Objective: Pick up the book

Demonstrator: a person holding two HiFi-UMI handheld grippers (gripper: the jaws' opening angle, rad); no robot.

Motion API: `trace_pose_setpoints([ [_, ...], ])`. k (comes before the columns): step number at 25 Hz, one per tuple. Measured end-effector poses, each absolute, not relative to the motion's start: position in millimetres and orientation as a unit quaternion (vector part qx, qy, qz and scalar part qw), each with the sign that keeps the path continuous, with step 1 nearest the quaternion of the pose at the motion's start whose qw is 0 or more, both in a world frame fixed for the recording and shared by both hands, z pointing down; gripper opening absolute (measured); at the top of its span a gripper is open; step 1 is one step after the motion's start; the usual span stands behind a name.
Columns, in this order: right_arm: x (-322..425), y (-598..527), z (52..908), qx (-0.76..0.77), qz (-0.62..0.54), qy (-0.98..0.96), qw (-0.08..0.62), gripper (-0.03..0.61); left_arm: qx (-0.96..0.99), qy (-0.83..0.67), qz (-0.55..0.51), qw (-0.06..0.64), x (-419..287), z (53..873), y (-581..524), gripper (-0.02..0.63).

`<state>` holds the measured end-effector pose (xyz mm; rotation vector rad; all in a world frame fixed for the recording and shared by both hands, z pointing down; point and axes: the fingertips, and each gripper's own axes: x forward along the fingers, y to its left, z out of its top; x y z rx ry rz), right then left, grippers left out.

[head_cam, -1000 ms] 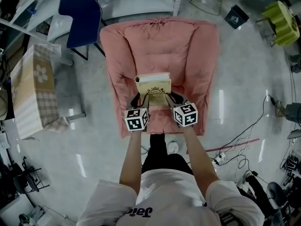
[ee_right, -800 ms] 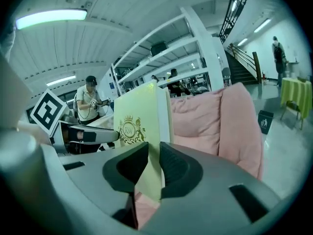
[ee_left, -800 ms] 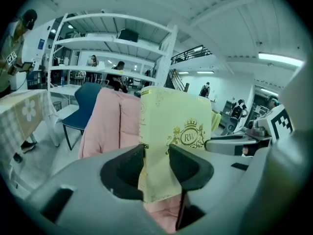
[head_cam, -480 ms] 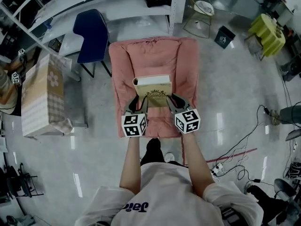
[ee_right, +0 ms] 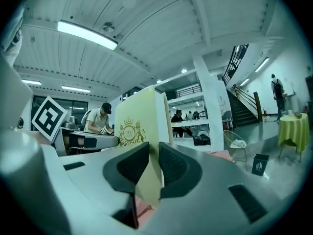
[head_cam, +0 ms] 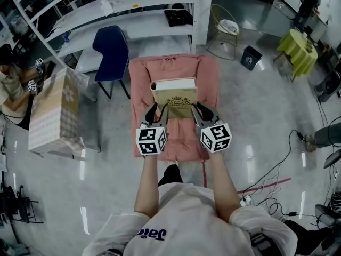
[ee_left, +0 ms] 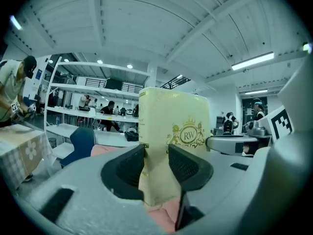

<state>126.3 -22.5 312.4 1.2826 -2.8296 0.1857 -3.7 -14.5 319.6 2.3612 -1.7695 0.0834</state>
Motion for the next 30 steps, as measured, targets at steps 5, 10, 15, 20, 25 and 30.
trace_pose_setpoints([
  [5, 133.6, -10.4, 277.1, 0.407, 0.037, -0.913, -0.012, 0.069, 0.797, -0.600, 0.014, 0.060, 3.1, 283.3, -1.1, 0.153],
  [10, 141.7, -0.6, 264.5, 0.402, 0.027, -0.915, -0.019, 0.067, 0.799, -0.599, 0.012, 0.052, 10.7, 272.5, 8.8, 0.150],
  [15, 145.8, -2.9, 266.4, 0.403, 0.030, -0.915, -0.019, 0.066, 0.801, -0.596, 0.018, 0.055, 14.5, 273.6, 5.1, 0.149],
  [20, 152.8, -7.3, 268.3, 0.407, 0.030, -0.913, -0.017, 0.066, 0.805, -0.590, 0.019, 0.060, 21.4, 276.4, -0.9, 0.149],
  [25, 160.5, -18.6, 271.3, 0.412, 0.034, -0.910, -0.014, 0.064, 0.809, -0.584, 0.025, 0.067, 28.9, 280.5, -14.7, 0.149],
  [30, 164.9, -29.9, 275.3, 0.415, 0.032, -0.909, -0.011, 0.063, 0.812, -0.579, 0.023, 0.072, 33.3, 286.3, -27.8, 0.149],
])
